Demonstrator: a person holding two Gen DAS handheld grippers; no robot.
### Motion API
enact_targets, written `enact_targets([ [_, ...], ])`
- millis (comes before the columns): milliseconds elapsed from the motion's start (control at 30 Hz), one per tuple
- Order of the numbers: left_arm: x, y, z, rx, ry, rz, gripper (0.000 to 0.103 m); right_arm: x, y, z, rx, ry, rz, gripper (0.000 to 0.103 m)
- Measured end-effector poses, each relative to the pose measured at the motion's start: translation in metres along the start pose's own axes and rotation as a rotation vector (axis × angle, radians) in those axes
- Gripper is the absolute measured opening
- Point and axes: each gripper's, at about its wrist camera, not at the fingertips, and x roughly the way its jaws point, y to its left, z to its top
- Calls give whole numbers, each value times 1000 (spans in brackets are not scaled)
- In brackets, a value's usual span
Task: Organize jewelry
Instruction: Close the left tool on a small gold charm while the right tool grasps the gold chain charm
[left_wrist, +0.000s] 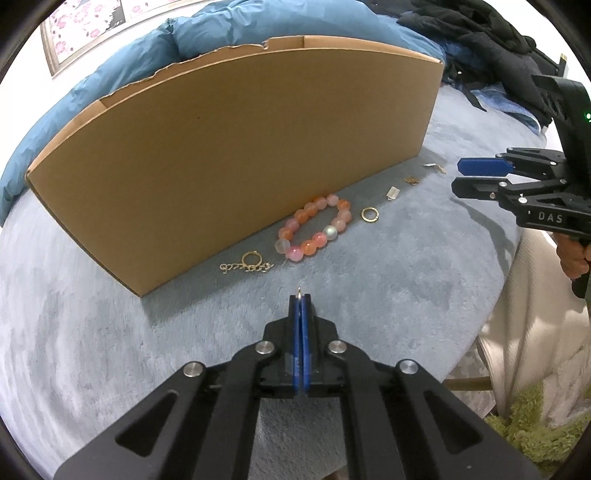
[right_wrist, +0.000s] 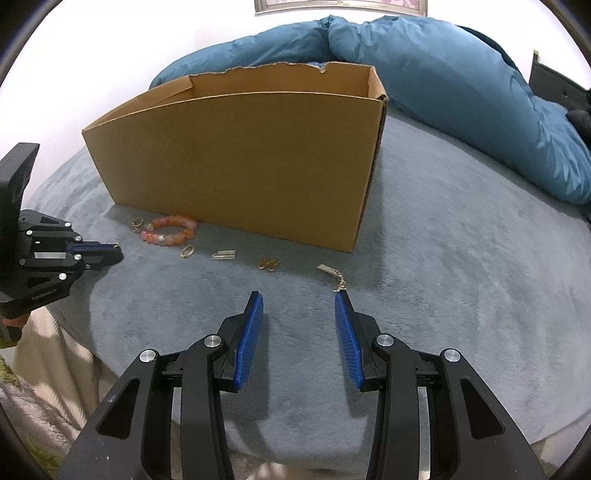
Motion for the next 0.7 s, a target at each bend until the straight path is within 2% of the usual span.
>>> enact_targets([
  [200,0,6,-3,-3,-1,-9,1,6,-10,4,4,-2,-22,38],
  [333,-1,8,-4,-6,0,-12,1,14,-16,6,2,3,-19,31],
  [667,2,6,-1,-14,5,-17,1,38,-14,10,-29,44,14,22],
  [700,2,6,-1,-14,5,-16,1,38,-12,9,-35,44,12,17],
])
